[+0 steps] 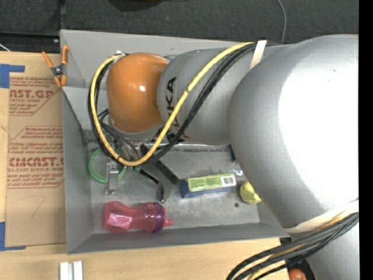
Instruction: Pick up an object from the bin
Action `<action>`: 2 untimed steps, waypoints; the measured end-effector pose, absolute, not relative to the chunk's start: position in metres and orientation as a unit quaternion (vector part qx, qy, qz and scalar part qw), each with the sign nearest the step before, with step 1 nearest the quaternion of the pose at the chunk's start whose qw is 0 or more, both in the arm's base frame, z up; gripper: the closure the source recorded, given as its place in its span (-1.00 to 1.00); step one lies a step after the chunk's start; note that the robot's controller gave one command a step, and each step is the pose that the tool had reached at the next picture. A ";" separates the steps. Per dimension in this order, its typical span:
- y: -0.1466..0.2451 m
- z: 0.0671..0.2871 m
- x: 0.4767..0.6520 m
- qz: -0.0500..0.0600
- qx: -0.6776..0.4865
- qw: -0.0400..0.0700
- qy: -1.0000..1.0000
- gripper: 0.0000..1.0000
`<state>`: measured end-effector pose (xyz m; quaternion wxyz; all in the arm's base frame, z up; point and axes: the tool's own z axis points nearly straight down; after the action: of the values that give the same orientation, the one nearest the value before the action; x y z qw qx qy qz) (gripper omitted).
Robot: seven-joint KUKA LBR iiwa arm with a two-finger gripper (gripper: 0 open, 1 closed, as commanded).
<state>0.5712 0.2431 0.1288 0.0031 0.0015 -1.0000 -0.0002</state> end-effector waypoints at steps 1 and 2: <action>0.242 0.133 0.574 -0.001 0.000 -0.001 -1.000 -1.00; 0.244 0.070 0.549 -0.002 -0.008 0.001 -1.000 -1.00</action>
Offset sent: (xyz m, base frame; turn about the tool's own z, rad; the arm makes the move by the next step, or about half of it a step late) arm -0.0221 -0.0005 -0.0588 0.0183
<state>0.5488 0.2435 0.0697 0.0008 -0.0076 -1.0000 -0.0016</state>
